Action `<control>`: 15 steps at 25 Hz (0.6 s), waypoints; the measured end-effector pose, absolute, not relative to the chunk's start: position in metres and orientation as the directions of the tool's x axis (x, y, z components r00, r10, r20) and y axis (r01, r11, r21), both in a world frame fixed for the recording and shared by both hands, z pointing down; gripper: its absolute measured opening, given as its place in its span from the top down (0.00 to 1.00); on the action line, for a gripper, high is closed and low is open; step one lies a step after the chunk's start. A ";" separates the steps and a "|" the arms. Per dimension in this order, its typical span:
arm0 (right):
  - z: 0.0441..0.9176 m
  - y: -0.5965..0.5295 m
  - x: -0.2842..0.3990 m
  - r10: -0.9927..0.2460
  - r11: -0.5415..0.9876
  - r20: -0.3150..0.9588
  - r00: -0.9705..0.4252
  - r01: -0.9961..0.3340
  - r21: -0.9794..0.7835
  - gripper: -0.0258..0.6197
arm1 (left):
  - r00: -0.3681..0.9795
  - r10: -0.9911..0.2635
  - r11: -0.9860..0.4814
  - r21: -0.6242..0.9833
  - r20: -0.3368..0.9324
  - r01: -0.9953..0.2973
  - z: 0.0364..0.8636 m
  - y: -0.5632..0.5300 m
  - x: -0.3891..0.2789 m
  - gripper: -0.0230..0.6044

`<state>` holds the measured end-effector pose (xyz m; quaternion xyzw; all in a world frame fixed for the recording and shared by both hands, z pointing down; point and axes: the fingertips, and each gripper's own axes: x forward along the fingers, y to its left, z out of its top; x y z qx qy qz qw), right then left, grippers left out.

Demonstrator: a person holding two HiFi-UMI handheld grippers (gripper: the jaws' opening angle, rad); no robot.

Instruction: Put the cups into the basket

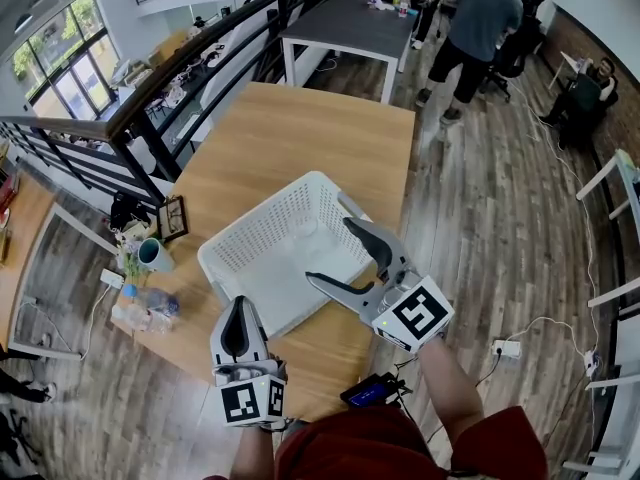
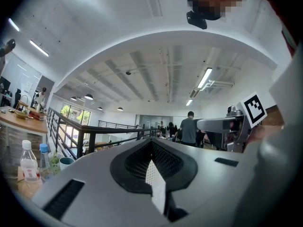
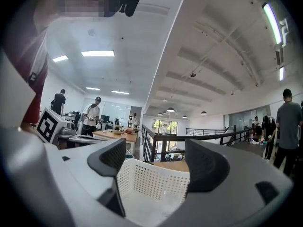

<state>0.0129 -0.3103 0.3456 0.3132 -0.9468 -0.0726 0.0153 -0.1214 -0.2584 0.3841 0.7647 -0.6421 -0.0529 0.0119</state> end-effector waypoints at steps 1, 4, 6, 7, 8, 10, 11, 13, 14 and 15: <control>0.345 -0.307 0.016 -0.602 0.788 -0.026 -0.798 -0.600 0.140 0.38 | 0.170 -0.983 -0.175 0.086 -0.065 -0.981 0.384 -0.258 -0.121 0.96; 0.346 -0.297 0.026 -0.639 0.758 -0.046 -0.768 -0.639 0.129 0.38 | 0.170 -0.983 -0.175 0.086 -0.064 -0.981 0.384 -0.258 -0.121 0.96; 0.349 -0.291 0.034 -0.666 0.735 -0.054 -0.744 -0.667 0.122 0.39 | 0.171 -0.983 -0.177 0.086 -0.064 -0.980 0.384 -0.258 -0.120 0.96; 0.352 -0.289 0.038 -0.678 0.725 -0.054 -0.733 -0.679 0.115 0.39 | 0.173 -0.983 -0.178 0.086 -0.065 -0.980 0.384 -0.259 -0.120 0.96; 0.356 -0.286 0.042 -0.688 0.717 -0.053 -0.724 -0.689 0.106 0.39 | 0.174 -0.983 -0.179 0.086 -0.065 -0.980 0.384 -0.259 -0.119 0.96; 0.363 -0.282 0.050 -0.703 0.704 -0.056 -0.709 -0.705 0.084 0.39 | 0.177 -0.982 -0.183 0.085 -0.064 -0.979 0.384 -0.260 -0.118 0.96; 0.365 -0.280 0.053 -0.710 0.697 -0.059 -0.702 -0.712 0.077 0.39 | 0.179 -0.982 -0.184 0.085 -0.064 -0.979 0.385 -0.260 -0.117 0.96; 0.369 -0.276 0.058 -0.725 0.682 -0.065 -0.685 -0.728 0.073 0.39 | 0.184 -0.981 -0.189 0.085 -0.063 -0.978 0.385 -0.260 -0.116 0.96; 0.371 -0.275 0.060 -0.732 0.674 -0.068 -0.678 -0.735 0.072 0.39 | 0.186 -0.981 -0.191 0.085 -0.062 -0.978 0.386 -0.260 -0.115 0.96; 0.372 -0.274 0.062 -0.737 0.668 -0.072 -0.672 -0.741 0.070 0.39 | 0.189 -0.980 -0.194 0.085 -0.062 -0.977 0.386 -0.260 -0.114 0.96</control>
